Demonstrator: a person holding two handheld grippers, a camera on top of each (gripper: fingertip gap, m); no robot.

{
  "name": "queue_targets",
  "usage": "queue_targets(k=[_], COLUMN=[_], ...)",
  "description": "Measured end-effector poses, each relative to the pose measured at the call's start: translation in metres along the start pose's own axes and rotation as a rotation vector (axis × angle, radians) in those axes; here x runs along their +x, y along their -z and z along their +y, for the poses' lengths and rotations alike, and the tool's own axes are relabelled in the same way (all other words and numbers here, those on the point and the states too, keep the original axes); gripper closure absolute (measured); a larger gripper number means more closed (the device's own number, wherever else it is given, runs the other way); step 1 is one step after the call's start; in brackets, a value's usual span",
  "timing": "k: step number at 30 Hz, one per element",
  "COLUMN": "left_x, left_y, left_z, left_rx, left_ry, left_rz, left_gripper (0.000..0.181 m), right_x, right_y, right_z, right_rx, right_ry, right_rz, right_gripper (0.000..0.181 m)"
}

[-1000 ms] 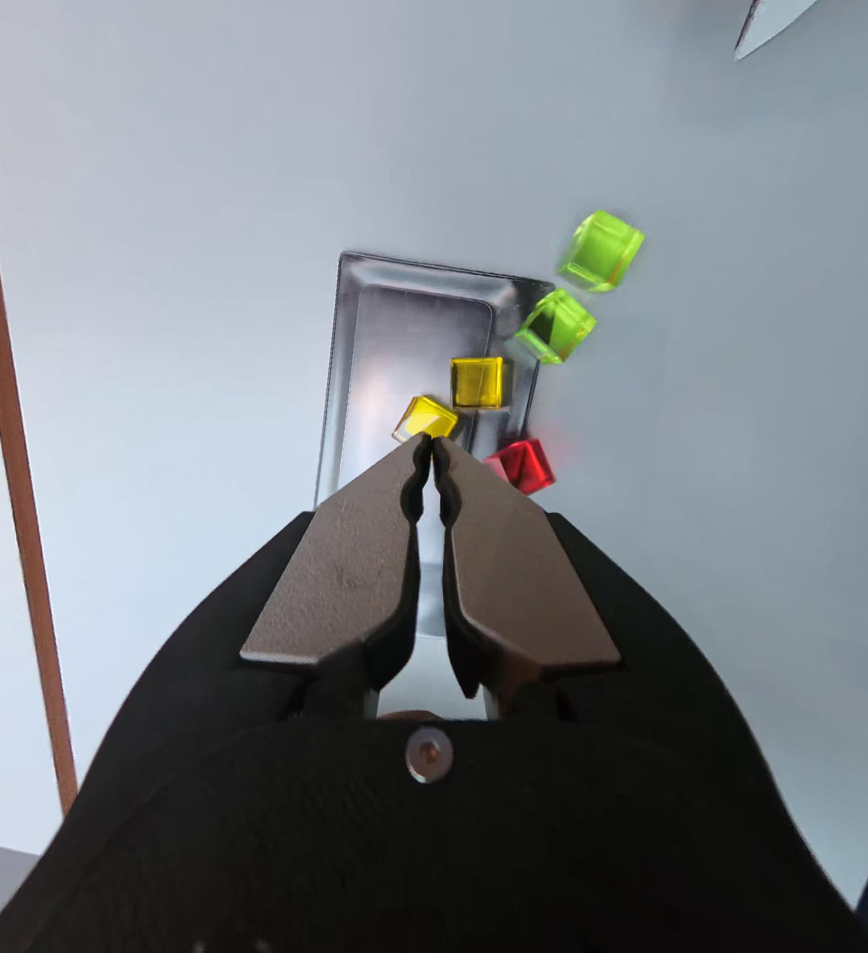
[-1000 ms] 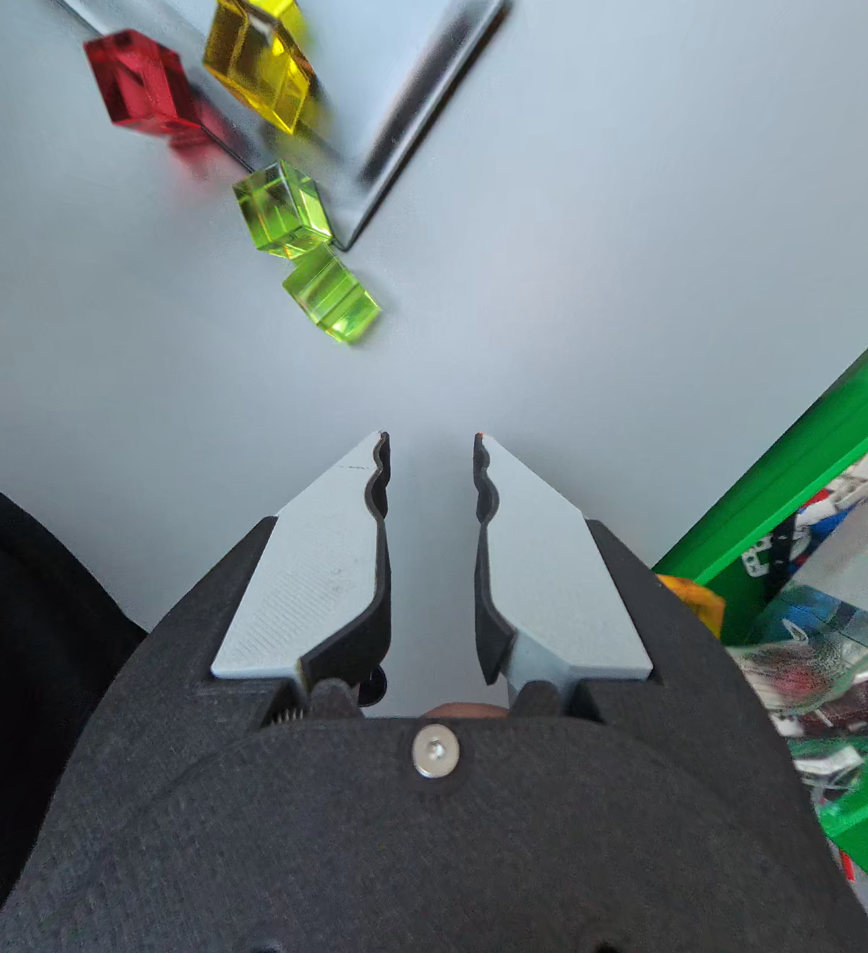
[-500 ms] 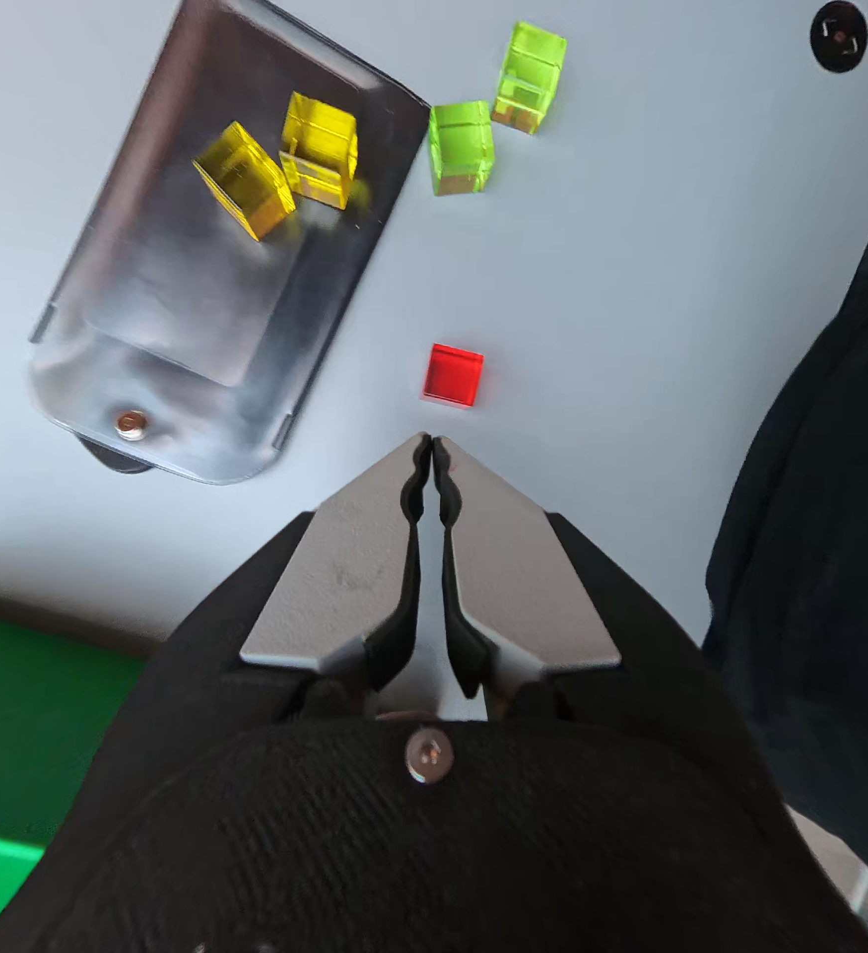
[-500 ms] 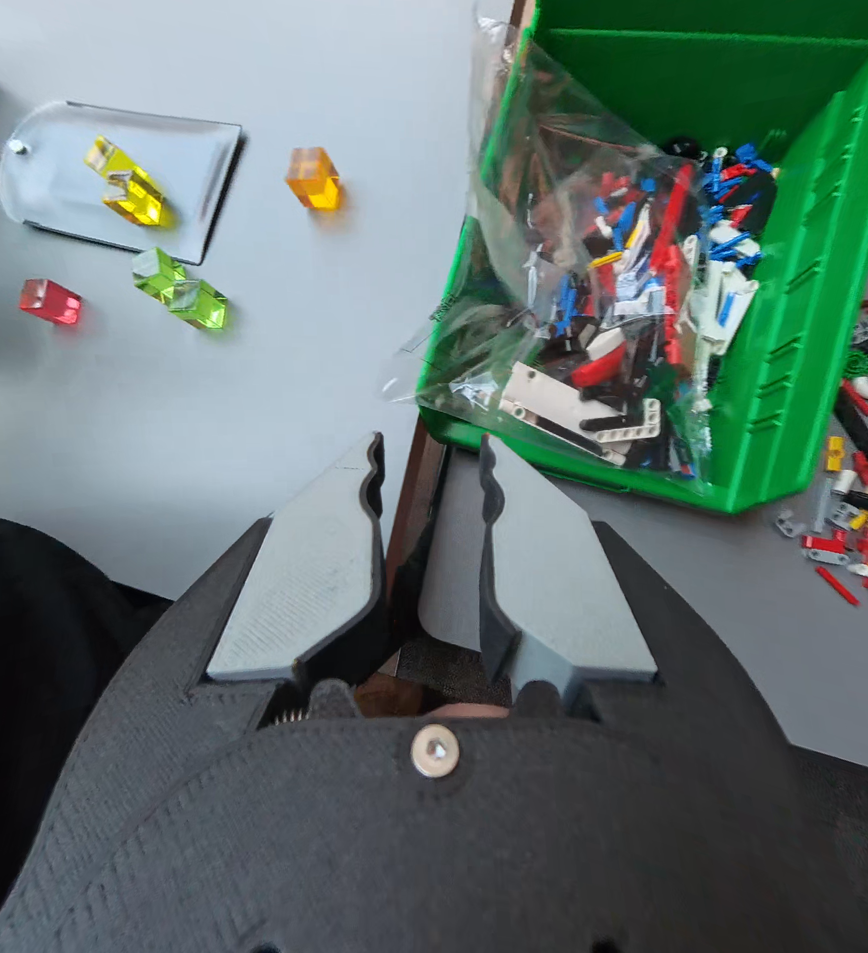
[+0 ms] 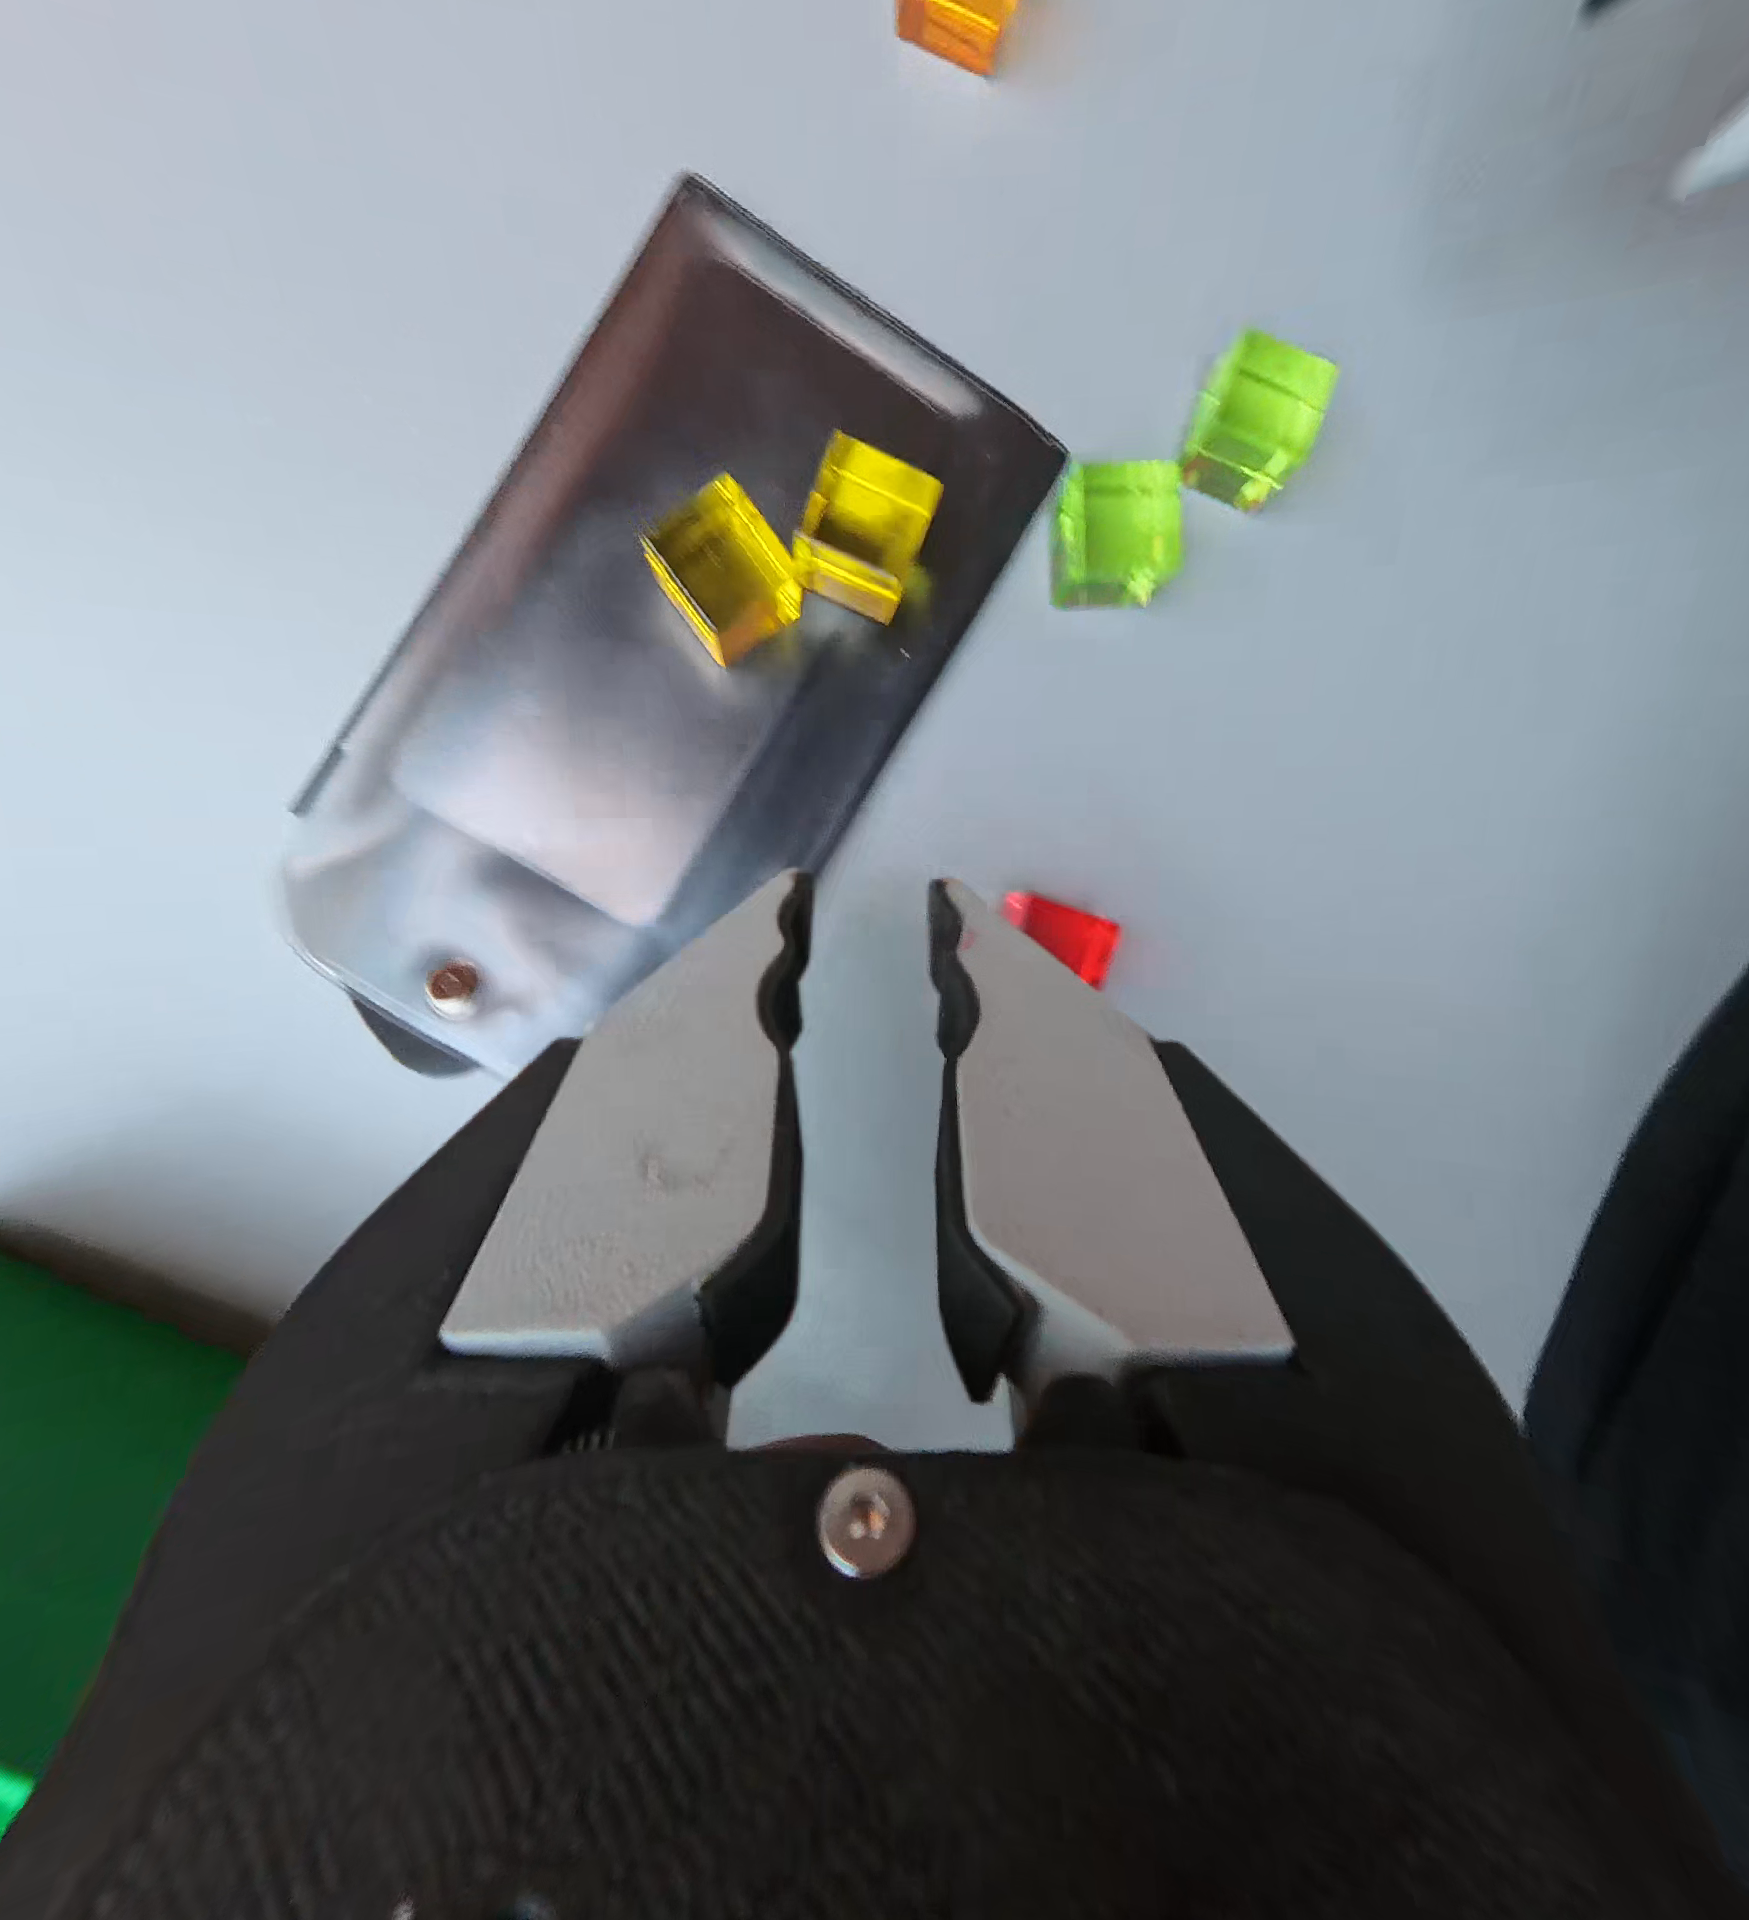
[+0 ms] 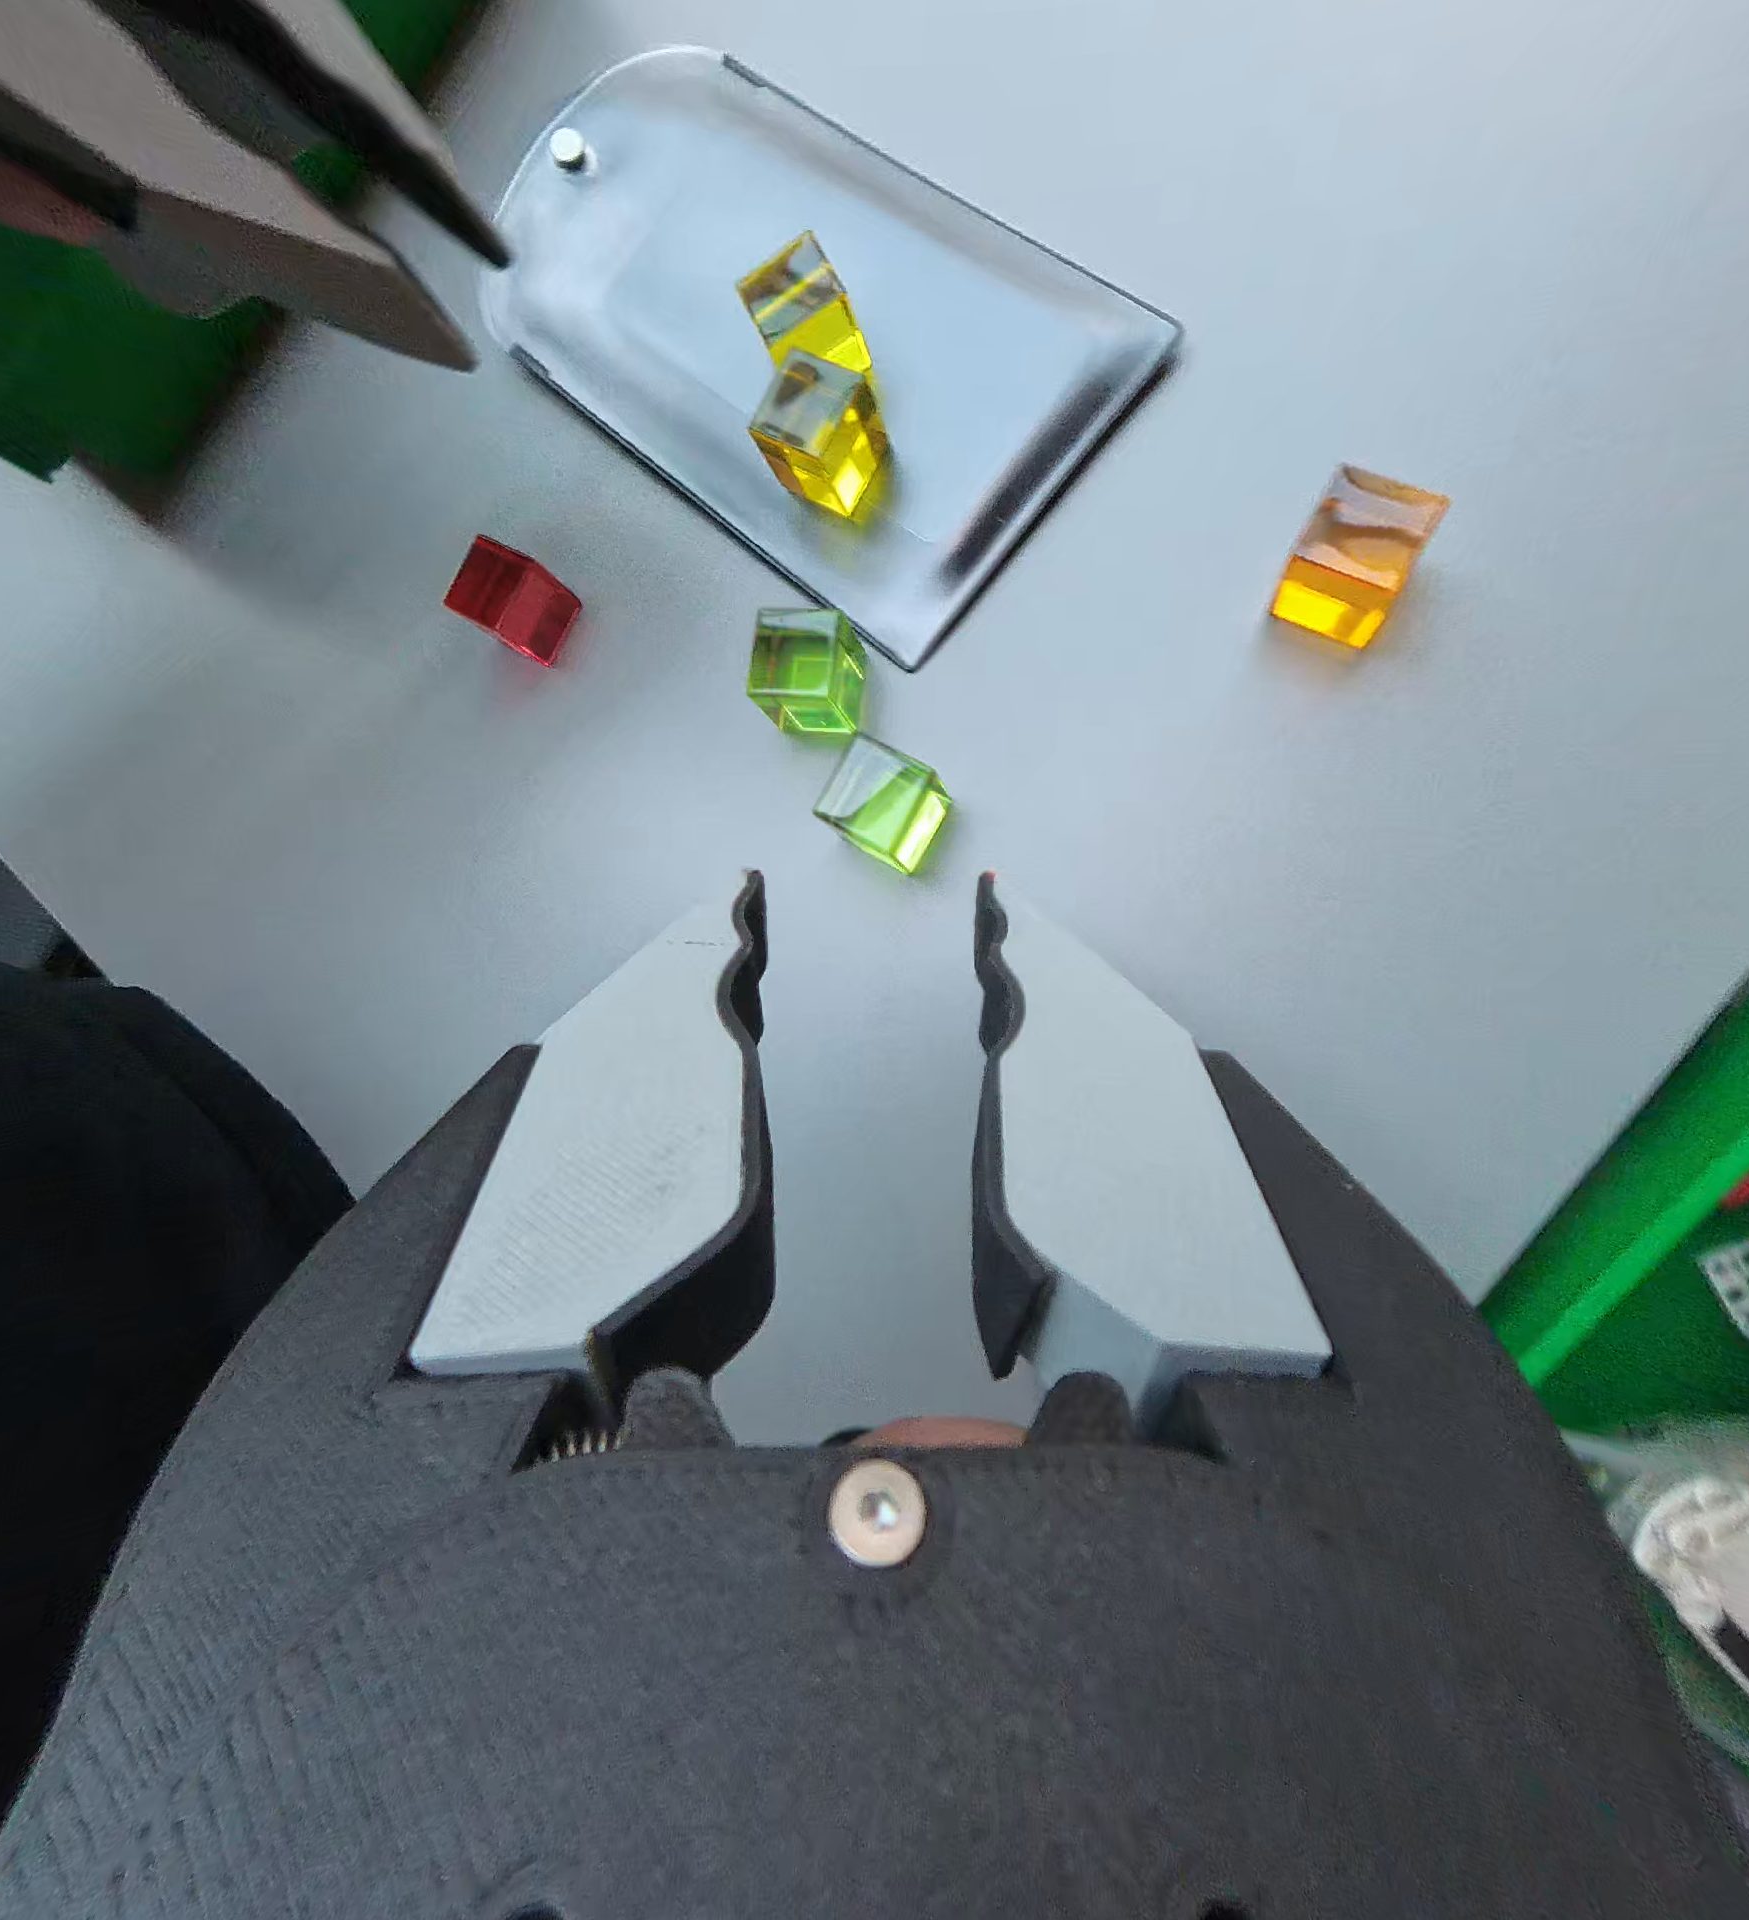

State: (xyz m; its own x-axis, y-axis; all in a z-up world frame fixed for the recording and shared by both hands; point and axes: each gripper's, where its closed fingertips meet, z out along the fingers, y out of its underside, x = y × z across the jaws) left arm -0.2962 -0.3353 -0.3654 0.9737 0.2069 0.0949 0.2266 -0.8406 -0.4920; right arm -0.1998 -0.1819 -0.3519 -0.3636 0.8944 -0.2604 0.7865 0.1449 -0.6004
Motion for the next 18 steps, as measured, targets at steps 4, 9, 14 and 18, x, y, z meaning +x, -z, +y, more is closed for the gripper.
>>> queue_targets(k=[4,9,14,18], left_x=[-0.021,-0.027,-0.012,0.012], left_y=[-0.026,-0.048,-0.067,-0.064], left_z=[-0.023,-0.044,-0.041,-0.030], left_rx=[-0.044,-0.085,-0.197,-0.202], left_ry=[0.041,-0.023,-0.095,-0.167], left_rz=[0.028,0.100,0.200,0.223], left_gripper=[0.146,0.135,0.148,0.148], right_x=[-0.010,-0.010,-0.006,-0.006], right_y=[-0.023,-0.036,-0.027,-0.016], right_z=[-0.014,-0.016,-0.016,-0.008], right_rx=[-0.038,-0.085,-0.055,-0.042], right_ry=[0.075,0.087,0.045,0.011], right_rz=[-0.025,-0.051,-0.058,-0.068], right_gripper=[0.143,0.141,0.143,0.145])
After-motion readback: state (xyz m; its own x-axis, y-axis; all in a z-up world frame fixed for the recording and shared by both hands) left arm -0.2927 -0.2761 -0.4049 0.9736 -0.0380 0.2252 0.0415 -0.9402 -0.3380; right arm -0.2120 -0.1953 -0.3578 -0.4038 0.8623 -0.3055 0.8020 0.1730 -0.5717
